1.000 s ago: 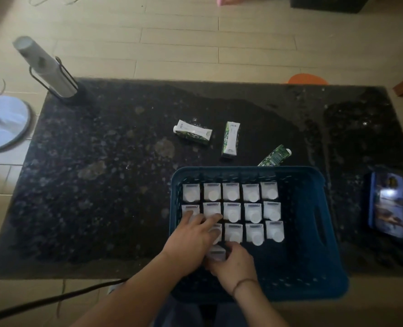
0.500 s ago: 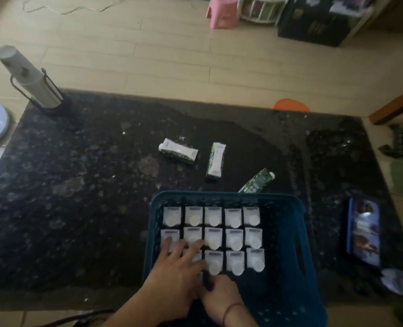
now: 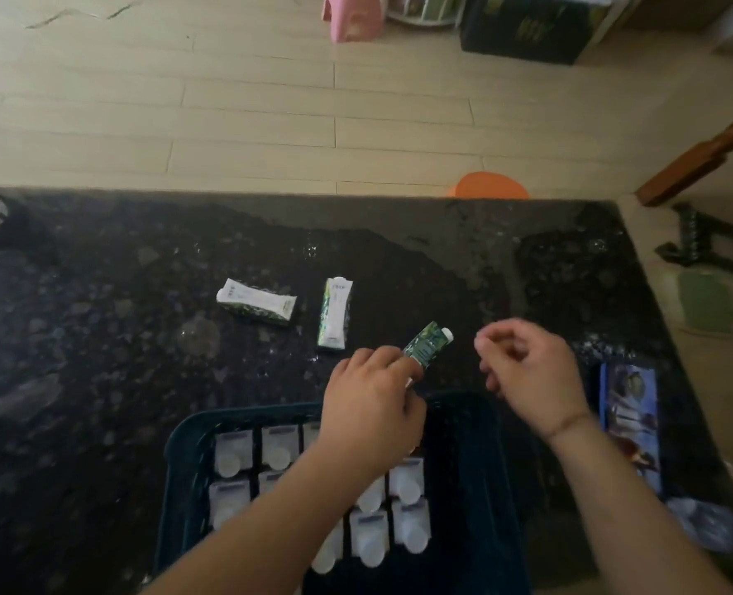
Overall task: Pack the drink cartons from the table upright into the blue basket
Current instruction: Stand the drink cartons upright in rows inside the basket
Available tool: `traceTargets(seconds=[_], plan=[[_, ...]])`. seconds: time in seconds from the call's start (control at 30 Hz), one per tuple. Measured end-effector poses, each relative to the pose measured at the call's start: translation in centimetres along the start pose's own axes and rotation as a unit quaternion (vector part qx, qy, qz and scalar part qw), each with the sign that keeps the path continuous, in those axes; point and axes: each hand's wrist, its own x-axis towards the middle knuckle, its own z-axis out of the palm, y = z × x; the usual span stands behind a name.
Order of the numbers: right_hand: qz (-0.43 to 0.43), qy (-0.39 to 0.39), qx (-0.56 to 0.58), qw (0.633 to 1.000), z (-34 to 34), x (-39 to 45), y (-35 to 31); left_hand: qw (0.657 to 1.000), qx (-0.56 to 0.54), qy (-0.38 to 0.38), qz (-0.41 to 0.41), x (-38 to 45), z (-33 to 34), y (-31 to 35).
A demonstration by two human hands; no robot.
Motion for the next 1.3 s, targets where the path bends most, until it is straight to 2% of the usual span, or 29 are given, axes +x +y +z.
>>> traceTargets(seconds=[0.07,0.1,0.17,0.27,0.33,0.43,0.57,0.63,0.7,0.77,0.83,0.93,1.0,1.13,1.3], plan=[[0.031,-0.078,-0.033,0.996,0.4,5.4,2.6,0.992,-0.041,-0.055,-0.103,2.8,0.3,0.2],[0.028,-0.131,-0.094,0.987,1.1,7.7,4.2,0.986,-0.038,-0.083,-0.138,4.0,0.5,-0.1],[-0.015,-0.239,-0.255,0.937,3.2,11.3,7.1,0.974,-0.016,-0.147,-0.174,5.9,1.2,-0.9],[-0.072,-0.354,-0.375,0.853,6.2,14.1,9.1,0.95,-0.045,-0.215,-0.222,7.6,2.4,-2.2],[-0.109,-0.373,-0.417,0.822,7.1,14.8,9.5,0.942,-0.08,-0.224,-0.238,8.5,3.1,-2.6],[-0.16,-0.357,-0.45,0.803,7.3,15.0,9.3,0.943,-0.115,-0.195,-0.244,9.4,3.7,-2.6],[-0.202,-0.342,-0.471,0.788,5.5,14.2,7.2,0.963,-0.065,-0.194,-0.175,9.7,4.0,-2.7],[-0.244,-0.292,-0.476,0.793,3.4,13.2,5.1,0.969,-0.018,-0.217,-0.115,9.7,3.8,-2.6],[-0.293,-0.225,-0.434,0.822,0.5,11.4,2.6,0.974,0.003,-0.22,-0.056,9.7,2.9,-1.9],[-0.326,-0.165,-0.351,0.862,-2.6,8.8,0.0,0.984,-0.035,-0.174,-0.002,9.6,1.0,-0.6],[-0.316,-0.15,-0.232,0.908,-5.4,5.3,-2.5,0.988,-0.104,-0.107,0.05,8.9,-1.5,0.9],[-0.209,-0.22,-0.024,0.953,-7.7,-0.9,-5.4,0.981,-0.138,-0.054,0.126,5.6,-4.4,2.4],[-0.113,-0.267,0.081,0.954,-7.7,-4.5,-5.9,0.976,-0.139,-0.062,0.153,2.5,-5.2,2.6],[0.012,-0.243,0.095,0.965,-6.0,-10.9,-4.6,0.97,-0.103,-0.103,0.196,-3.9,-5.0,1.3],[0.161,-0.274,0.02,0.948,-3.7,-17.6,-2.8,0.976,-0.017,-0.128,0.175,-11.5,-3.4,-4.7]])
